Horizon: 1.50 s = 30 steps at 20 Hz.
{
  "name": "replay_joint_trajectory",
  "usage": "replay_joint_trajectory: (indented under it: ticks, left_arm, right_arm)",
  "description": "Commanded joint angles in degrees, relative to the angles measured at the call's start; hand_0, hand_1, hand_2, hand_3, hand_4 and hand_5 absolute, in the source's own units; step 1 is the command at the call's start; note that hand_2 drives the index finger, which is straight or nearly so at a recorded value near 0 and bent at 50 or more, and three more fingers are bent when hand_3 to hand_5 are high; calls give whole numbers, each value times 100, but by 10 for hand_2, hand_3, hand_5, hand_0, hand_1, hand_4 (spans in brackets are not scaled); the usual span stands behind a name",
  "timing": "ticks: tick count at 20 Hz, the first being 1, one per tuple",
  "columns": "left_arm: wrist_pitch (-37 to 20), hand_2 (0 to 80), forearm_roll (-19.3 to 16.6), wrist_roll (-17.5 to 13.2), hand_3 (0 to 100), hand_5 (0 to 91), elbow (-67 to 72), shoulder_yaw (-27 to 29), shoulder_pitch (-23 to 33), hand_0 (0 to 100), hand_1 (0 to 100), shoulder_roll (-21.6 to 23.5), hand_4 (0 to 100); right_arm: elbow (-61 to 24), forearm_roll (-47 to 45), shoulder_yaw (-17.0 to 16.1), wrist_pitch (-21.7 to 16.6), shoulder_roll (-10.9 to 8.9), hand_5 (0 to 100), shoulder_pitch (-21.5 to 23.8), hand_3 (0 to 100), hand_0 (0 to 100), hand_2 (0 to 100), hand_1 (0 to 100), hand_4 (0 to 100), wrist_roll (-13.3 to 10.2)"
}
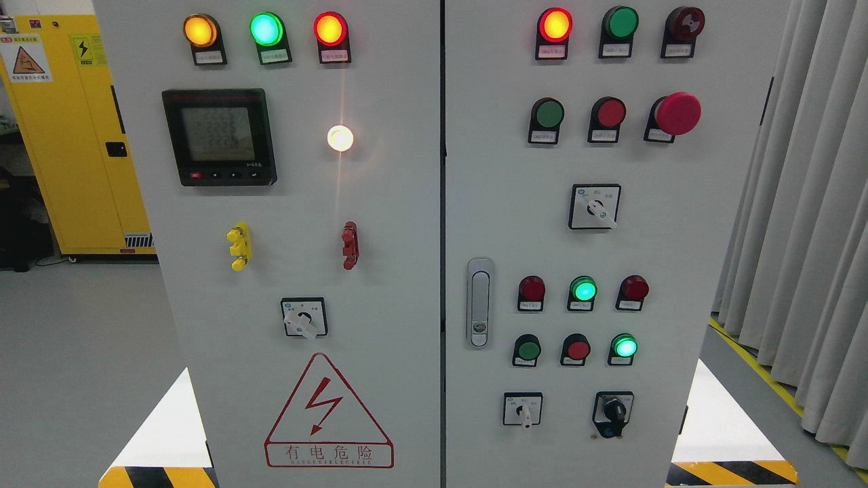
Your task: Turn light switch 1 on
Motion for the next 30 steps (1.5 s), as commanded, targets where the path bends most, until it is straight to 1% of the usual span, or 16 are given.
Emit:
replay_joint_trajectory:
  ticks: [1,3,4,5,6,9,10,11,12,14,16,20,30]
  left_arm:
    - [349,0,11,-246,0,0,3034,-450,-392,288,349,51,26]
    - [1007,0,-15,-509,0,0,3114,-459,-533,297,337,51,3]
    - [1193,0,-7,-632,0,0,3114,-459,-542,302,326,51,0]
    - [1264,0,-15,-712,0,0,3114,-459,-560,314,304,51,0]
    - [1282,0,-24,-730,0,0,3131,-468,-621,314,304,51,0]
    - [1422,0,-42,-704,0,0,3193,-573,-770,336,260,60,0]
    - [1466,0,-42,-678,0,0,3210,-660,-814,345,228,60,0]
    - [1519,0,-42,-669,0,0,3219,-748,-823,344,203,60,0]
    - [1572,0,-33,-660,0,0,3219,-775,-832,343,201,60,0]
    - [1608,0,-33,-660,0,0,3219,-775,-832,335,186,34,0]
    - [1608,0,-24,-651,0,0,3219,-775,-832,319,150,25,0]
    - [1599,0,2,-493,0,0,3210,-775,-841,301,136,51,0]
    - [1599,0,20,-484,0,0,3210,-767,-850,267,125,7,0]
  right_arm:
    - [0,0,0,-5,0,0,0,0,0,40,500,0,4]
    - [0,0,0,-5,0,0,0,0,0,40,500,0,4]
    - [0,0,0,-5,0,0,0,0,0,40,500,0,4]
    - [0,0,0,-5,0,0,0,0,0,40,500,0,4]
    - [0,0,0,-5,0,0,0,0,0,40,500,0,4]
    - [0,0,0,-5,0,0,0,0,0,40,500,0,4]
    - [0,0,0,-5,0,0,0,0,0,40,500,0,4]
    - [0,0,0,-5,0,0,0,0,0,40,500,0,4]
    - [0,0,0,-5,0,0,0,0,0,40,500,0,4]
    - [0,0,0,-5,0,0,0,0,0,40,500,0,4]
    - [0,0,0,-5,0,0,0,0,0,40,500,0,-4]
    - [0,0,0,-5,0,0,0,0,0,40,500,0,4]
    - [0,0,0,-5,0,0,0,0,0,40,500,0,4]
